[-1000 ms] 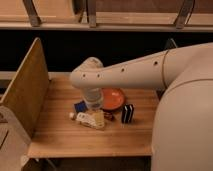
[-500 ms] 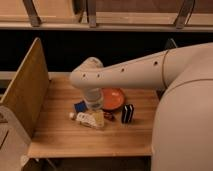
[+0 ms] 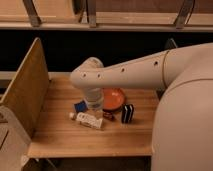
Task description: Knock the eraser over
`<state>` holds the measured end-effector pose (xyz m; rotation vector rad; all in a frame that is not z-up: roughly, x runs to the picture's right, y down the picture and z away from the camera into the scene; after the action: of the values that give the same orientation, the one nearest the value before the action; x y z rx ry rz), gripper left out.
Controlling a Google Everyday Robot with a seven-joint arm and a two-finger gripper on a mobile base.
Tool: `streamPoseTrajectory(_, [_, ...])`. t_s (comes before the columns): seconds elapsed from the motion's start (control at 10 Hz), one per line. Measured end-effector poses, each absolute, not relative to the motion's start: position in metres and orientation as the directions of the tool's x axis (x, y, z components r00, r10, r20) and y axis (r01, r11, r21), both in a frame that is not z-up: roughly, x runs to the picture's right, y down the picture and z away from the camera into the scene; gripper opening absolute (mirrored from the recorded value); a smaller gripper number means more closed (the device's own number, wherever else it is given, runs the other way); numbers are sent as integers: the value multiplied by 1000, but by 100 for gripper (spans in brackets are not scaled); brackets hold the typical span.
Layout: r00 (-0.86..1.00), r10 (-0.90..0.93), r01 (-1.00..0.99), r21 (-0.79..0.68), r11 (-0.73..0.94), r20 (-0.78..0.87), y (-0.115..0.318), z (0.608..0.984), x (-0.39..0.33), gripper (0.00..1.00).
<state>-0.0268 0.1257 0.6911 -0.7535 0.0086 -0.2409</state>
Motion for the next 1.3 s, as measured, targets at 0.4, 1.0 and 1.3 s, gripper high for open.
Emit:
streamPoseTrajectory(0.4, [995, -88, 29, -750, 660, -39, 150, 714, 28, 0])
streamPoseTrajectory(1.0, [965, -130, -141, -871, 471, -227, 179, 723, 92, 0])
streamPoseTrajectory(1.3, [931, -188, -219, -892, 397, -312, 173, 731, 120, 0])
